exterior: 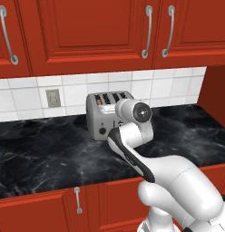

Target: Start the toaster. Once the lever pops up, take the bread to the plate on the dining counter.

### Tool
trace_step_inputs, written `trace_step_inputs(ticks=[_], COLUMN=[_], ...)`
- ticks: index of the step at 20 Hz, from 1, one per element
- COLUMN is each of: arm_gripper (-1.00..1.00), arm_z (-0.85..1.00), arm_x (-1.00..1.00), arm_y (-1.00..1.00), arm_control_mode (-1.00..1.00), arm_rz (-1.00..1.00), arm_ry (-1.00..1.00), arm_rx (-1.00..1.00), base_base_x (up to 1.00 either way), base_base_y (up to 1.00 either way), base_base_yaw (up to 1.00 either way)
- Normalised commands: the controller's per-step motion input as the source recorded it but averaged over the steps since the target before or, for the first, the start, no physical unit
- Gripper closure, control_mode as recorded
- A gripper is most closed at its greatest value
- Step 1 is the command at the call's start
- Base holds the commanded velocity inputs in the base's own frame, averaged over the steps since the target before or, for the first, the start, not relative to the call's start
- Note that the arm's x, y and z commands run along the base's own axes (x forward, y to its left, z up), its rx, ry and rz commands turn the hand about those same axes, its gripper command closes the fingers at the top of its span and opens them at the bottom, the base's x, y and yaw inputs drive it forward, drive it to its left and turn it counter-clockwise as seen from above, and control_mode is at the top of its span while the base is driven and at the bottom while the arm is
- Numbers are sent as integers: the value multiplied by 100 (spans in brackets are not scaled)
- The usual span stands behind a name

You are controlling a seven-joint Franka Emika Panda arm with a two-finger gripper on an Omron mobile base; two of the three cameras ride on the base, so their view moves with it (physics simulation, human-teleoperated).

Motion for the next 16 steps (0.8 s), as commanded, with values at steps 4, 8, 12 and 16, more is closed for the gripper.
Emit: trace_step_inputs(ticks=[4,8,12,16], arm_gripper=[-100,-100,-100,-100], arm_z=[0,0,0,0], arm_x=[0,0,0,0], arm_y=[0,0,0,0], arm_control_mode=[-100,-100,-100,-100], arm_rz=[0,0,0,0], arm_ry=[0,0,0,0], arm_rx=[0,0,0,0], base_base_x=[0,0,0,0], base_base_y=[0,0,0,0], base_base_yaw=[0,0,0,0])
